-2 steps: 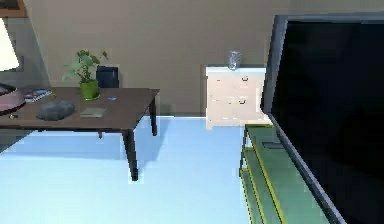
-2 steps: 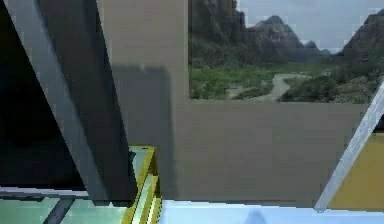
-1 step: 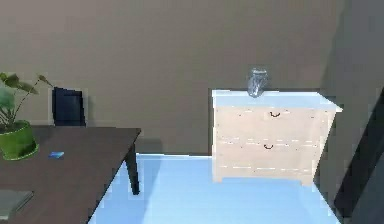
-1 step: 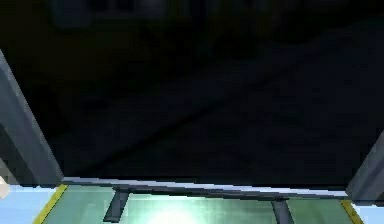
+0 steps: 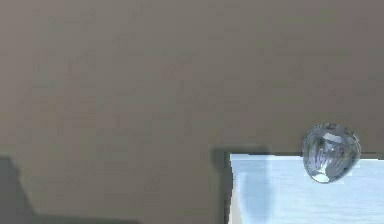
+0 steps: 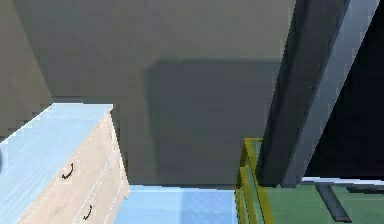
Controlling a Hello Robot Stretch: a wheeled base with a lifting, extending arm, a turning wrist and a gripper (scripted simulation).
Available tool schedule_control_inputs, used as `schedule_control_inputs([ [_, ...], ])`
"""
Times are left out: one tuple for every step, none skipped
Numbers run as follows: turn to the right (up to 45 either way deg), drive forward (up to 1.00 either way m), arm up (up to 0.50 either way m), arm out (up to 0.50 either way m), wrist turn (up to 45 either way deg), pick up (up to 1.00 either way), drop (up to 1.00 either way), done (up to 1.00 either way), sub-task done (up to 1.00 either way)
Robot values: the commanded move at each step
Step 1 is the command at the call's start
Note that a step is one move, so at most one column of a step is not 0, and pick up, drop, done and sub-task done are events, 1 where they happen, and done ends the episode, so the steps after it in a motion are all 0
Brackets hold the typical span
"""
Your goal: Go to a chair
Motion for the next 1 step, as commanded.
schedule_control_inputs([
  [9.0, 0.00, 0.00, 0.00, 0.0, 0.00, 0.00, 0.00, 0.00],
])
